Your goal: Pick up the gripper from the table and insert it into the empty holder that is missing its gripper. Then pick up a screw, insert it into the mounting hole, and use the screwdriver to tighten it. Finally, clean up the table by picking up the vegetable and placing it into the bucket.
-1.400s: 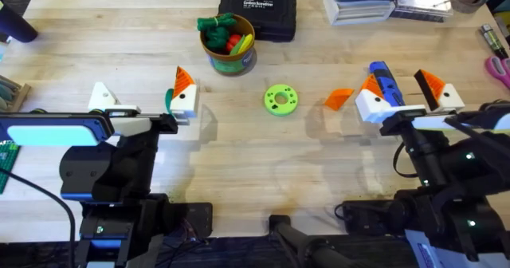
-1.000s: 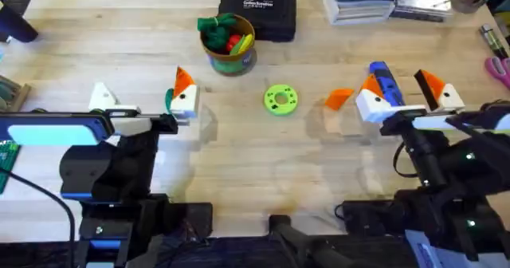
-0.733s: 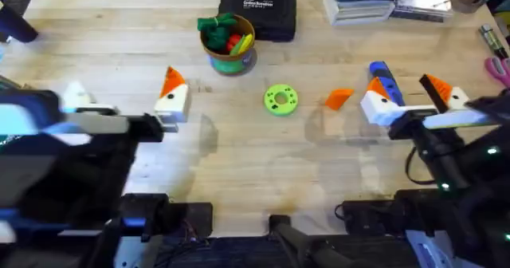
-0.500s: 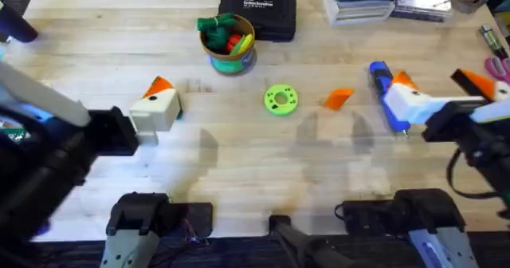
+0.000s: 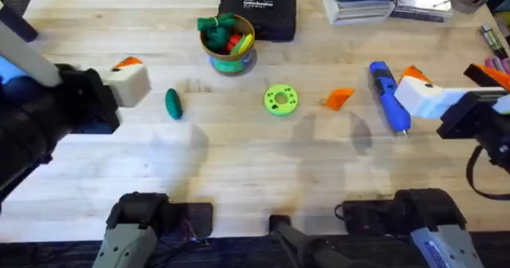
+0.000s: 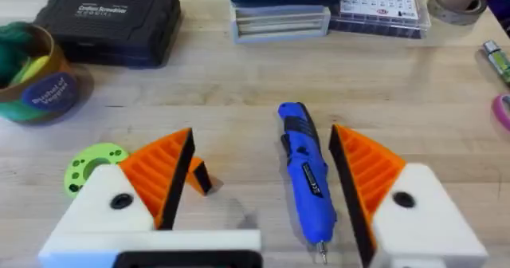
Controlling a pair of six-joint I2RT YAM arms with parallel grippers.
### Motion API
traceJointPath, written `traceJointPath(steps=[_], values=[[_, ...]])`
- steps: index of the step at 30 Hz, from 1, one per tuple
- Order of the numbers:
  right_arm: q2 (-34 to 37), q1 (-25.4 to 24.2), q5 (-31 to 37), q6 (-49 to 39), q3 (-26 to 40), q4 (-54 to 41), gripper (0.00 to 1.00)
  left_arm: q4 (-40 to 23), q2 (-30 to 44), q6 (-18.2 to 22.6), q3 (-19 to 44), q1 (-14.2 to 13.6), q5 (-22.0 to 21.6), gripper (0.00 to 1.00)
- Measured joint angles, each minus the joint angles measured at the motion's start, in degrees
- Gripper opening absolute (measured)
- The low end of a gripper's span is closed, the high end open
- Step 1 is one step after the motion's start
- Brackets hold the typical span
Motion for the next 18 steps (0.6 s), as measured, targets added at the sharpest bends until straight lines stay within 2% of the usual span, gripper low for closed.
traceJointPath(steps=[3, 4, 9, 11, 15, 18], values=[[0.0, 0.0, 0.0, 0.0, 0.0, -0.01, 0.994, 0.97, 0.0, -0.27, 0.0, 0.0, 0.01, 0.918], [0.0, 0.0, 0.0, 0.0, 0.0, 0.0, 0.994, 0.94, 0.0, -0.51, 0.0, 0.0, 0.05, 0.967], [0.0, 0.0, 0.0, 0.0, 0.0, -0.02, 0.993, -0.03, 0.0, -0.66, 0.0, 0.0, 0.49, 0.985], [0.0, 0.0, 0.0, 0.0, 0.0, -0.02, 0.994, -3.49, 0.0, -0.67, 0.0, 0.0, 0.75, 0.985], [0.0, 0.0, 0.0, 0.0, 0.0, -0.02, 0.994, -11.75, 0.0, -2.3, 0.0, 0.0, 4.17, 0.985], [0.0, 0.0, 0.0, 0.0, 0.0, -0.01, 0.994, -10.27, 0.0, -3.16, -0.02, 0.0, 5.6, 0.985]])
